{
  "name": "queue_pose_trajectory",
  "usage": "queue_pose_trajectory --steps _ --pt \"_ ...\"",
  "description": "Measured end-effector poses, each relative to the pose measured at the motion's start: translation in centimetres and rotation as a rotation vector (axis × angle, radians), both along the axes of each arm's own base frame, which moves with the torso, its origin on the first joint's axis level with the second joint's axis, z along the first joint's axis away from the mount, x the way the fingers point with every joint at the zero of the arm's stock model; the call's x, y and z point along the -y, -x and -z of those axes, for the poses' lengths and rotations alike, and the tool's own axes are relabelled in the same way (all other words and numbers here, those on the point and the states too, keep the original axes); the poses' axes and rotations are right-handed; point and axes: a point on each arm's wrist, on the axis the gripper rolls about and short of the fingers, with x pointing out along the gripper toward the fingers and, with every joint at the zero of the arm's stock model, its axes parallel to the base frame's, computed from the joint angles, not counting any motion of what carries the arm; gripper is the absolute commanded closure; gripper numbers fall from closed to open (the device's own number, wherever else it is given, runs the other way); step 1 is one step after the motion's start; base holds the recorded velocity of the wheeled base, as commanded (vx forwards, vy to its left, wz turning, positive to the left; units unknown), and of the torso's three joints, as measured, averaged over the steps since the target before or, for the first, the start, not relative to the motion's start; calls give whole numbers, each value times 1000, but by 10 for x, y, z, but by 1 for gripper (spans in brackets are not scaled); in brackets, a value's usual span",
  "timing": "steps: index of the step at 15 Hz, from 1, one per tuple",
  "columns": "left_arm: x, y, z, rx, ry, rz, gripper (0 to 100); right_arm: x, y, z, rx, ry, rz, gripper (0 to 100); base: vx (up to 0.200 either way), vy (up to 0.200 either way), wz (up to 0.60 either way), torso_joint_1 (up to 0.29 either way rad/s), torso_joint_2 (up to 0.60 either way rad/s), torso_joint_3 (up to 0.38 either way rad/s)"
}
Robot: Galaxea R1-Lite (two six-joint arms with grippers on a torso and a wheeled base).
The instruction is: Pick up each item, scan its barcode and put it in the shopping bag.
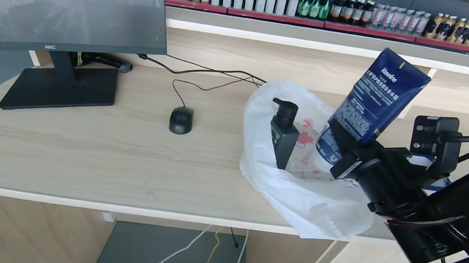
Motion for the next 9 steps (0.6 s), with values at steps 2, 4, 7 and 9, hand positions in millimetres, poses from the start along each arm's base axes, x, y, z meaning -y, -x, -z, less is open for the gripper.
queue_pose_trajectory --steps 2,4,7,9 --pt "0 0 0 0 0 0 0 1 -8 4 -4 17 20 100 0 0 0 0 0 0" --pt "0 0 0 0 0 0 0 0 -15 4 8 26 33 100 0 0 0 0 0 0" --pt "0 0 0 0 0 0 0 -1 -26 12 -3 44 47 100 0 0 0 0 0 0" --pt "0 0 0 0 0 0 0 -4 -32 17 -14 50 48 100 0 0 0 0 0 0"
